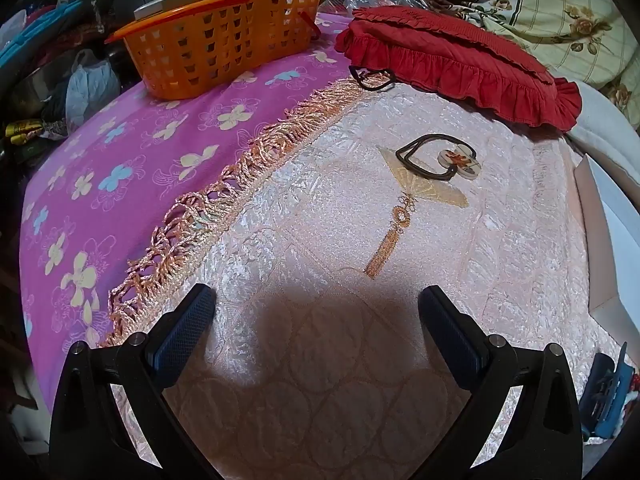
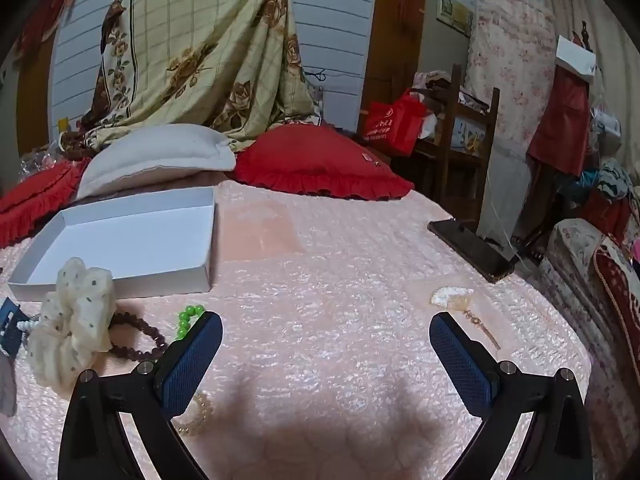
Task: Organize jewelry
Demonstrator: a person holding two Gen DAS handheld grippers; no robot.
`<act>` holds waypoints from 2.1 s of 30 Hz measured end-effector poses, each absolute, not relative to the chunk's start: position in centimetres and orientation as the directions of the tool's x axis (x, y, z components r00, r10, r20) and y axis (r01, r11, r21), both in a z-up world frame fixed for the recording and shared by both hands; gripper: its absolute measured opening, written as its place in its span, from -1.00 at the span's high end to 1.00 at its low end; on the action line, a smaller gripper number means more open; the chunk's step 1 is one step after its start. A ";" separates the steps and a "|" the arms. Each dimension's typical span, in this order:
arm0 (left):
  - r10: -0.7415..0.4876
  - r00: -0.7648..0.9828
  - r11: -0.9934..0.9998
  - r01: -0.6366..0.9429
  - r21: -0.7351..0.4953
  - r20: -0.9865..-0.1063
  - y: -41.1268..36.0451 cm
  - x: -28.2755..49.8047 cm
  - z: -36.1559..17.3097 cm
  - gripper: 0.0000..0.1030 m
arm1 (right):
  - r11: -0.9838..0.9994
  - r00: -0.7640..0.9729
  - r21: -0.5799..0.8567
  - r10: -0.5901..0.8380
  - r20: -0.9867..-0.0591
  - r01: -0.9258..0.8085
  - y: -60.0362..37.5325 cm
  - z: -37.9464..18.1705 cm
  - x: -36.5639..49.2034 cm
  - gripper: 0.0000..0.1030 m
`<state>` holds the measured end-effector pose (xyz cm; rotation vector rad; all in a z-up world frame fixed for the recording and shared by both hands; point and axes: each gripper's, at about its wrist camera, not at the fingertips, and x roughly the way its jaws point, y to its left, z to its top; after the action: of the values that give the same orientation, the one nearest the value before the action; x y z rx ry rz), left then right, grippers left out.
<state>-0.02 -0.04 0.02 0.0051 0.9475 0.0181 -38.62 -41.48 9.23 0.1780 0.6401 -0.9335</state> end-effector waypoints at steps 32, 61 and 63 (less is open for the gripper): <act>-0.371 0.662 0.922 0.348 -0.171 -0.651 -1.3 -27.1 11.1 -0.86 | 0.765 0.582 0.016 -0.476 -0.659 0.644 -29.3 10.8 -41.1 -0.99; -0.454 0.584 0.836 0.540 -0.095 -0.673 -5.5 -30.7 10.3 -0.86 | 0.743 0.548 0.070 -0.423 -0.721 0.665 -30.1 9.1 -40.9 -0.99; -0.459 0.575 0.828 0.553 -0.092 -0.677 -5.7 -30.7 10.2 -0.86 | 0.741 0.549 0.073 -0.424 -0.721 0.668 -30.2 9.0 -41.0 -0.99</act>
<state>-30.72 -5.72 10.19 0.1350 0.7519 -0.5946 -40.95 -30.22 9.02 0.3606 0.7433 -0.6629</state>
